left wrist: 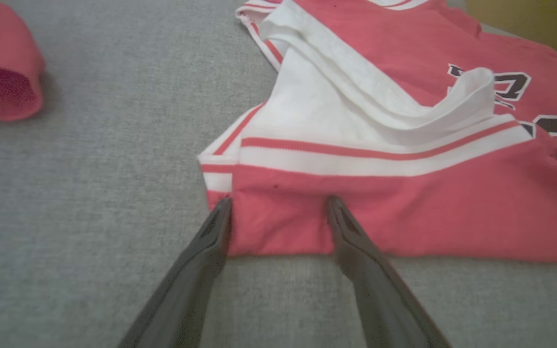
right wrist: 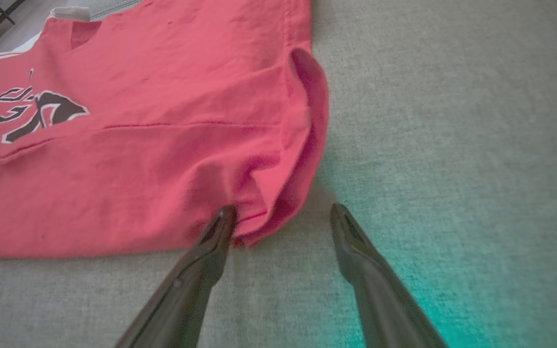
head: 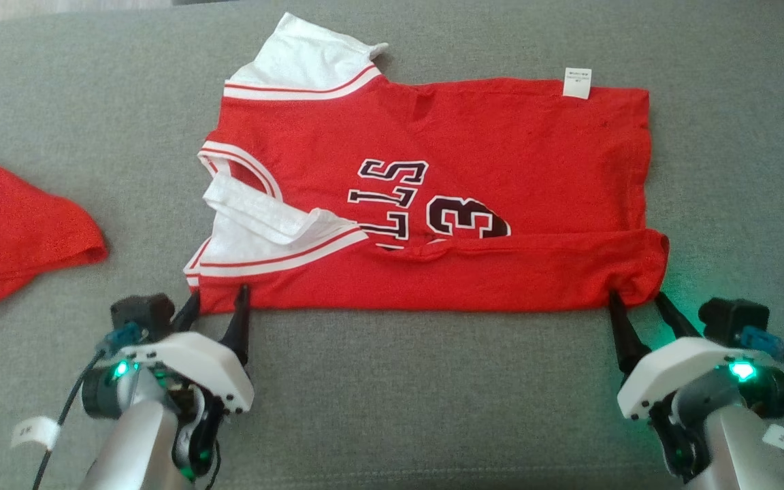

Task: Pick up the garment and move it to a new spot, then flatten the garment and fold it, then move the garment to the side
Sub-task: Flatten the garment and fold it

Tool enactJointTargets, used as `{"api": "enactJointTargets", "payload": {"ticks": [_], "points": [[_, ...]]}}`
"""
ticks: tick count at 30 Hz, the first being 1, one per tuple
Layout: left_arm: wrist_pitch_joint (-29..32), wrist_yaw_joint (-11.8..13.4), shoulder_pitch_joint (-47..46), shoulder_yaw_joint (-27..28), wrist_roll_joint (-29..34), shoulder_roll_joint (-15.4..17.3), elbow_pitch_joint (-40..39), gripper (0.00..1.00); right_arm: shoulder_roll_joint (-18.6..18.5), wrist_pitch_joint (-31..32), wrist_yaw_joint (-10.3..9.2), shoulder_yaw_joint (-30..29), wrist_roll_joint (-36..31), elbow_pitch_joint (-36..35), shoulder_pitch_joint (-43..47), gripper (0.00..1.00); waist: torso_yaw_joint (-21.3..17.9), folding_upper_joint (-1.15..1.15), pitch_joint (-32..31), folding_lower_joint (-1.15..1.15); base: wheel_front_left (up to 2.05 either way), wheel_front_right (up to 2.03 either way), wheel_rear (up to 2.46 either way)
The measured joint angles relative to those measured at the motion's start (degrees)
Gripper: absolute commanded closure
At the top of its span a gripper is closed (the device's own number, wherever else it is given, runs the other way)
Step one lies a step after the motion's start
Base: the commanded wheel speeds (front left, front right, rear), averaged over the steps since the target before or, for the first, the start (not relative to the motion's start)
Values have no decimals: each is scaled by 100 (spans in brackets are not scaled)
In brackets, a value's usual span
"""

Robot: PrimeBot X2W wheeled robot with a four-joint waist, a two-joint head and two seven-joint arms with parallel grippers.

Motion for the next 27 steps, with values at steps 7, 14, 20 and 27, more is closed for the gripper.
{"api": "enactJointTargets", "payload": {"ticks": [7,14,20,27], "points": [[-114,-149,-201,93,-207,-49,258,100,2,-9,1,129,210,137,-207,100,14,0,62,0,0,0,0],[-426,-196,-170,127,-311,-59,268,100,5,-68,1,141,309,167,-191,100,27,0,-24,0,0,0,0],[-556,-109,324,256,-410,-33,-236,100,5,29,1,246,311,-46,-21,100,-4,0,-155,0,0,0,0],[-258,100,1323,257,-498,115,-1109,100,8,331,1,108,311,-530,730,100,76,0,-409,0,0,0,0]]}}
